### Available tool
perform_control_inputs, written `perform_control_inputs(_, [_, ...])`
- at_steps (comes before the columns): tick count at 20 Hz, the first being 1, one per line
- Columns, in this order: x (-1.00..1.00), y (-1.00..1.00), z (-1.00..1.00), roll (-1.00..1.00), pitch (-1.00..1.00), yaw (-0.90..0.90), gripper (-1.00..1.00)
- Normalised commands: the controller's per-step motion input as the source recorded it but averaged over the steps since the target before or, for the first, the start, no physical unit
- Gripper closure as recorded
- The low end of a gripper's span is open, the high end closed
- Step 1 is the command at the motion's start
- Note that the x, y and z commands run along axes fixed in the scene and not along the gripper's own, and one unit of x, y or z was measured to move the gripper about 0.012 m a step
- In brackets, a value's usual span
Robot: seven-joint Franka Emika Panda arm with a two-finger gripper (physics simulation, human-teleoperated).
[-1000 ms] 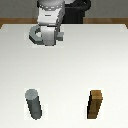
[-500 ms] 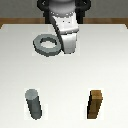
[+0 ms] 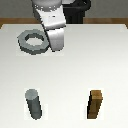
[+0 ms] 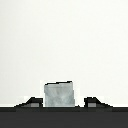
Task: Put the loop with the handle onto the peg.
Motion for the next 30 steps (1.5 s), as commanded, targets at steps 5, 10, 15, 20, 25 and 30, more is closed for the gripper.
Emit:
perform_control_inputs(5, [0.60,0.00,0.00,0.00,0.00,0.00,1.00])
perform_control_inputs(10, [1.00,0.00,0.00,0.00,0.00,0.00,1.00])
perform_control_inputs(15, [1.00,0.00,0.00,0.00,0.00,0.00,1.00])
perform_control_inputs(20, [0.00,0.00,-0.80,0.00,0.00,0.00,1.00])
perform_control_inputs(25, [0.00,0.00,-0.40,0.00,0.00,0.00,1.00])
perform_control_inputs(30, [0.00,0.00,-0.80,0.00,0.00,0.00,1.00])
